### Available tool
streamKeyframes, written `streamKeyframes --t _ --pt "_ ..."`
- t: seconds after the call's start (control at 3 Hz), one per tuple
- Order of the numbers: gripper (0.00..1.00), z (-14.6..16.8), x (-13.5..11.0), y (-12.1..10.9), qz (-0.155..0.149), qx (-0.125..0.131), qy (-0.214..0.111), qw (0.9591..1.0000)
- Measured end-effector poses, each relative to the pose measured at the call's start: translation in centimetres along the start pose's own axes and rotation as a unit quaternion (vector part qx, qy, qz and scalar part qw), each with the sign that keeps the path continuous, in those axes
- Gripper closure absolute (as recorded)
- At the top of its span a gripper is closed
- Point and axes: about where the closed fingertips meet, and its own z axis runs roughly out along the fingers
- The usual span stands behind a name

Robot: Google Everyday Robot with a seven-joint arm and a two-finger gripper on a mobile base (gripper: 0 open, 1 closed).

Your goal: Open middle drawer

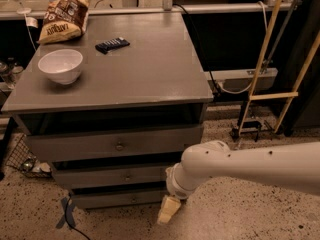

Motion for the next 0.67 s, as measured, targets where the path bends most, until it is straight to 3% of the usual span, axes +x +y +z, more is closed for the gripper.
streamKeyframes --t 0.67 --pt "0.0 4.6 -1.5 -4.7 -0.022 0.048 -0.023 0.9984"
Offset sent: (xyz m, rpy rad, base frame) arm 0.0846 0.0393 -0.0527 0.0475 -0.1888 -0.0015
